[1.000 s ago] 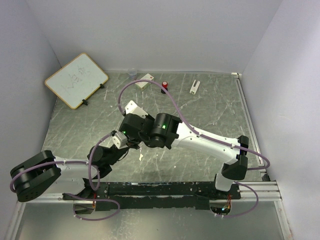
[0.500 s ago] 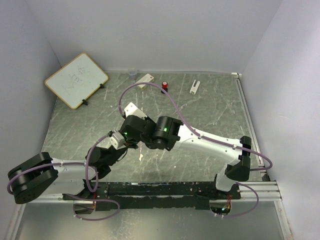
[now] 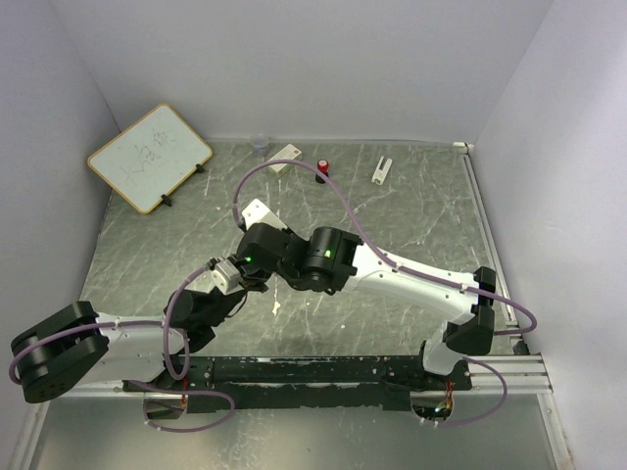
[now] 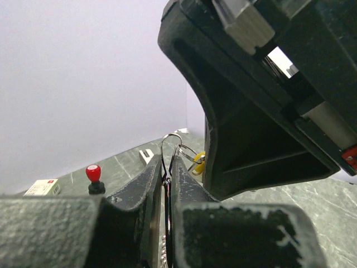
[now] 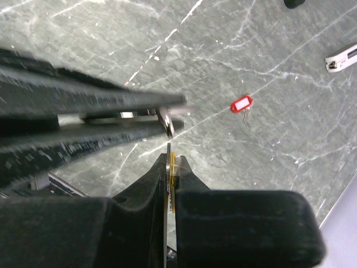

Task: Remove the keys from the keyring

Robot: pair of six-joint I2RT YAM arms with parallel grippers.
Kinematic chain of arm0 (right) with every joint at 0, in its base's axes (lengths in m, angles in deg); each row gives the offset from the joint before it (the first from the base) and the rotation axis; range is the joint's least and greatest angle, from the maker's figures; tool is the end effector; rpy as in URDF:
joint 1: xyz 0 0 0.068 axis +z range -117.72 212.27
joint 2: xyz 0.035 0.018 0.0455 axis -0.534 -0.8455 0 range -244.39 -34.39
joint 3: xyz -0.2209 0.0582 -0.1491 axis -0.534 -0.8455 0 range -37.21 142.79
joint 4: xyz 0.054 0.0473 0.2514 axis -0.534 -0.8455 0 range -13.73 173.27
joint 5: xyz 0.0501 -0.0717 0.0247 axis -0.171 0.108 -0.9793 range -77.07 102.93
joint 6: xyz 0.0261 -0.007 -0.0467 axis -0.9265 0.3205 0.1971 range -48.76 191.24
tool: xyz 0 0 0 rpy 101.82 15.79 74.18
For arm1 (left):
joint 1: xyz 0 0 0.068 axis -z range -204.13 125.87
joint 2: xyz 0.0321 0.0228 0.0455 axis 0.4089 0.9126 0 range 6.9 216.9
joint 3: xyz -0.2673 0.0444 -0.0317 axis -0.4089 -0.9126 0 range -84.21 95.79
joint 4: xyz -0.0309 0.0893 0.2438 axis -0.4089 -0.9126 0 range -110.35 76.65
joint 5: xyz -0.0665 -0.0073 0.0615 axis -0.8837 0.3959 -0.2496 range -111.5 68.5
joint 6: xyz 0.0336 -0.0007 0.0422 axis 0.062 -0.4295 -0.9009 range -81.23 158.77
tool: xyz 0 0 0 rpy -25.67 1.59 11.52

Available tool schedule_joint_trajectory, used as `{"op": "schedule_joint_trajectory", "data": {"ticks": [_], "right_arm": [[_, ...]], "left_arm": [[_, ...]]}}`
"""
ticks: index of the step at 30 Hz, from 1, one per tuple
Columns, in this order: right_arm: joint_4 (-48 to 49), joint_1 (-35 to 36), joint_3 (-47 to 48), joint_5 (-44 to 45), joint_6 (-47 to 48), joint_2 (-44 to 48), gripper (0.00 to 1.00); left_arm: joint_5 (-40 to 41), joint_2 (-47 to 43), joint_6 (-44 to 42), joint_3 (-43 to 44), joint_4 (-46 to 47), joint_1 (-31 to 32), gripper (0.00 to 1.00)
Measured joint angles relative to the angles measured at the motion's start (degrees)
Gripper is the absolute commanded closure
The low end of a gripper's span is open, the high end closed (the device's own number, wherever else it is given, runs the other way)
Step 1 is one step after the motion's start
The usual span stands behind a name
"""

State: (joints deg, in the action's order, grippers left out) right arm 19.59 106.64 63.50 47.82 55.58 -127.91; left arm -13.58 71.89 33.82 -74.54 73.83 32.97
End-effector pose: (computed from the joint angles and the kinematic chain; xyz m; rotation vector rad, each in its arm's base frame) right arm 0.1081 0.3111 0.3811 -0.9433 2.1240 -0.0213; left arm 0.1074 -0.1567 0.2431 0.4254 0.9585 -0.7579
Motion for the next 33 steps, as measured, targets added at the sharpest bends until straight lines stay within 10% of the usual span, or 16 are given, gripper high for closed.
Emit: {"op": "schedule_joint_trajectory", "data": {"ticks": [22,33], "right_arm": [[1.8,-1.9,-5.3,5.6,-1.7,4.3,1.0],[23.8,-24.1,-22.7,-1.8,3.6,12.7,1.0]], "left_arm": [[3.8,-2.1,-1.4,0.0,-0.8,0.1,0.93],[6.8,-1.9,3.8,5.7,-24.0,-0.4,0.93]]}}
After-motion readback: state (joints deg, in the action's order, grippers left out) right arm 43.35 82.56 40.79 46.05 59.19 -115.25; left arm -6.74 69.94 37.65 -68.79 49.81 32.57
